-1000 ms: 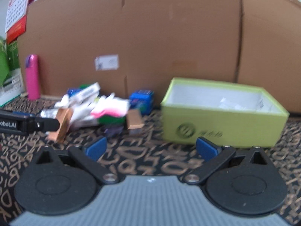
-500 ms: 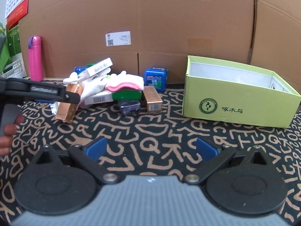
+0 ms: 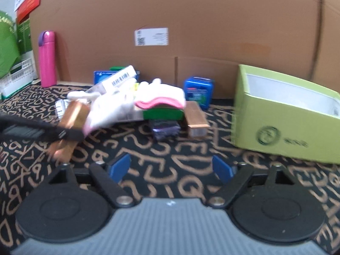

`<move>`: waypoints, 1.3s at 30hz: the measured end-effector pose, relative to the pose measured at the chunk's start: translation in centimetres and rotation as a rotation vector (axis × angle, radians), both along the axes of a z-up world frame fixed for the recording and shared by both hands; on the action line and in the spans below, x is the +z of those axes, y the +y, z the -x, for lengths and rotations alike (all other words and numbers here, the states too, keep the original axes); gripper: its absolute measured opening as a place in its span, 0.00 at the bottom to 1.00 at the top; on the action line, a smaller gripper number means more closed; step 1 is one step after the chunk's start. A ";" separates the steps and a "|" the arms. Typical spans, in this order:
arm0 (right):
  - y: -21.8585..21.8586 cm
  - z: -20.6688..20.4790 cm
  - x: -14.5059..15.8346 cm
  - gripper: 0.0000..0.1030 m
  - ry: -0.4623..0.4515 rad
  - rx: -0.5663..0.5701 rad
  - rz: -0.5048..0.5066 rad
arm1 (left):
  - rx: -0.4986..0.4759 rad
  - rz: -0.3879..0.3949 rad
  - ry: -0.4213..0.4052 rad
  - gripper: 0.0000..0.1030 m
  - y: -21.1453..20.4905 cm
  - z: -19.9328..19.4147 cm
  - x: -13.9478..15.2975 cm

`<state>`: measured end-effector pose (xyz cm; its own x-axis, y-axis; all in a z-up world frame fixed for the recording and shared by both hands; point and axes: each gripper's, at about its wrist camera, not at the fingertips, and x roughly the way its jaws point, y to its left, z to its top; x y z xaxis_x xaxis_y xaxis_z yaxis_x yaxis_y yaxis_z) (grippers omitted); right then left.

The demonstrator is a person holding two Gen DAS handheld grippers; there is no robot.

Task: Organize objects
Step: 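Grasp the copper box with the left gripper while the right grasps the silver box, then carry both boxes into the lime-green box and release them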

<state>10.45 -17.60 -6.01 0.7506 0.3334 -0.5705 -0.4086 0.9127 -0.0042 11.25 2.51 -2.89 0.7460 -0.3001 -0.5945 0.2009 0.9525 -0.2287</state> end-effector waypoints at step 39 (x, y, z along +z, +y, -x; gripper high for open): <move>-2.1 3.3 -0.5 0.52 0.106 0.106 0.032 | -0.099 -0.127 -0.001 0.49 -3.7 2.7 -0.6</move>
<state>7.10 -19.73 -6.53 0.6472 0.3878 -0.6563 -0.5025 0.8644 0.0153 8.52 -1.19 -3.51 0.7174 -0.2944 -0.6313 0.2955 0.9493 -0.1070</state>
